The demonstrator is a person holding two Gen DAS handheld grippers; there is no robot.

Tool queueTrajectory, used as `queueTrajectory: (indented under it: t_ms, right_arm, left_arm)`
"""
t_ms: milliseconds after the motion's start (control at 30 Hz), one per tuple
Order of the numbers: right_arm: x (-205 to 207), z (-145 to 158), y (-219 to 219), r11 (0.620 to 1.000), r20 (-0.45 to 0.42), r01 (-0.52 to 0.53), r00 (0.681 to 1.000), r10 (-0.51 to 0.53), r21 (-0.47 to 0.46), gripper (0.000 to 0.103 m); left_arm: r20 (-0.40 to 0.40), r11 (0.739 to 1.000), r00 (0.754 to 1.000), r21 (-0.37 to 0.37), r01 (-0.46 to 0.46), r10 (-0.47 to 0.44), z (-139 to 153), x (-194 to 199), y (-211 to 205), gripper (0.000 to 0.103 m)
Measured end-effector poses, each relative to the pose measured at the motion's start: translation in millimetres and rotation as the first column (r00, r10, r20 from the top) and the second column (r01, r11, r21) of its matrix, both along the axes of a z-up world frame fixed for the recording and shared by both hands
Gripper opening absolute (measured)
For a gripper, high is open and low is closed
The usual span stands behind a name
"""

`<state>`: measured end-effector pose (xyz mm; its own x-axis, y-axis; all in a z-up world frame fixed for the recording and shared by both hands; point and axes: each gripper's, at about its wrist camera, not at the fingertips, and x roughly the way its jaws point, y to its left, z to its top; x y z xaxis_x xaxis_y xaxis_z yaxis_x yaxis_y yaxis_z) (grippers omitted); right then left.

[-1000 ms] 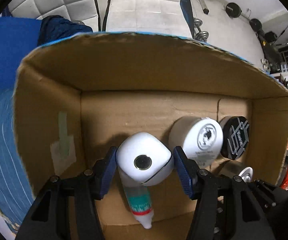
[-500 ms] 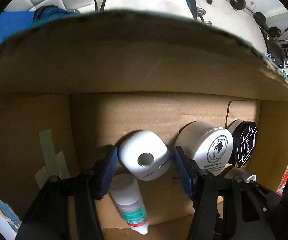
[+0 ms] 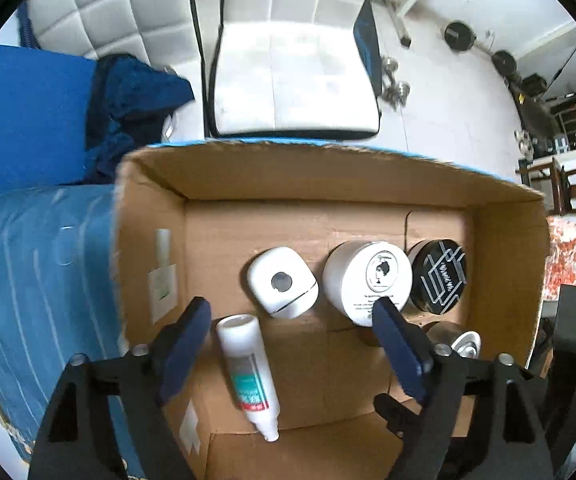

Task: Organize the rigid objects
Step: 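Lower walnut and square case into the box and open both tools, then withdraw both tools from the box toward the gold tin and white cup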

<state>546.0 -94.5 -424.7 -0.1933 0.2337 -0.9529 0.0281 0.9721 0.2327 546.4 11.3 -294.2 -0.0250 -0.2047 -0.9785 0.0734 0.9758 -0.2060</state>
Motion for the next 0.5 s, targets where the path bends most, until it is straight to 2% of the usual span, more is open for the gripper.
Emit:
queueTrajectory:
  t_ms: [67, 200, 267, 500]
  right_arm:
    - [-4.9, 9.1, -5.1, 1.0, 0.022, 0.003, 1.0, -0.003, -0.013, 0.084]
    - [-21.5, 35.0, -13.7, 0.999, 0.075, 0.007, 0.997, -0.003, -0.046, 0.089]
    - [-30.8, 48.8, -12.8, 0.997, 0.111, 0.011, 0.994, -0.003, -0.072, 0.1]
    - [-60.4, 89.2, -8.8, 0.989, 0.193, 0.034, 0.981, -0.006, -0.142, 0.101]
  left_arm:
    - [0.039, 1.0, 0.999, 0.001, -0.012, 0.012, 12.9, -0.4, 2.9, 0.093]
    - [0.1, 0.999, 0.995, 0.012, -0.03, 0.029, 33.8, -21.3, 9.4, 0.096]
    - [0.145, 0.999, 0.989, 0.033, -0.032, 0.027, 46.5, -34.5, 8.0, 0.099]
    - [0.264, 0.996, 0.964, 0.07, -0.049, 0.028, 78.0, -88.0, 11.4, 0.099]
